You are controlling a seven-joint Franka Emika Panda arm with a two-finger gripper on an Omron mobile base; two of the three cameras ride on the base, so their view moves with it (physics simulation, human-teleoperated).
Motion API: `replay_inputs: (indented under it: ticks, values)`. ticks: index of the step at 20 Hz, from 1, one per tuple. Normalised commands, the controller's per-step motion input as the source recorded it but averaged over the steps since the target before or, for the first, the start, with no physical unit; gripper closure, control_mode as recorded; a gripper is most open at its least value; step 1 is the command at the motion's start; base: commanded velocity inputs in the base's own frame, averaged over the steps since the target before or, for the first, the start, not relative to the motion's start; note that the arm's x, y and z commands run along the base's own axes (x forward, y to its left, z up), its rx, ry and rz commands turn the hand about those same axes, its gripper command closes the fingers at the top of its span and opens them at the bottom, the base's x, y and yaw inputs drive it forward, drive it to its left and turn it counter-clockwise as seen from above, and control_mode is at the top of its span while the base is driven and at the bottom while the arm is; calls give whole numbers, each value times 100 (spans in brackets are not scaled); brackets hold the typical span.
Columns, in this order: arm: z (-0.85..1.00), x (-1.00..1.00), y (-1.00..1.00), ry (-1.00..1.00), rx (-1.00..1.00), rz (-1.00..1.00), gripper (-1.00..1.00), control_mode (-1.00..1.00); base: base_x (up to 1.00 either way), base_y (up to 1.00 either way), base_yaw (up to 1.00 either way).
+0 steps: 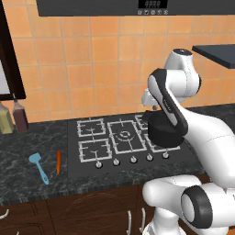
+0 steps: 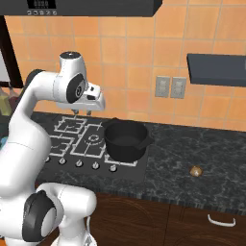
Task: Put the carrot and mushroom in the pot. Retrieve the spatula and lightly stir the vegetables in the pot.
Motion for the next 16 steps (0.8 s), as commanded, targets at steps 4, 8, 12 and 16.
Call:
replay_inputs:
  ticks: [4,8,12,16]
  values:
    - [-4,7,-29,3,-3,0,-100,-100,0,0,0]
    - [8,-21,-83,-16,-29,0,-100,-100,0,0,0]
    - [-2,-27,-98,-17,-32,0,-100,-100,0,0,0]
    - [-22,-11,-100,0,-4,-1,-100,-100,0,0,0]
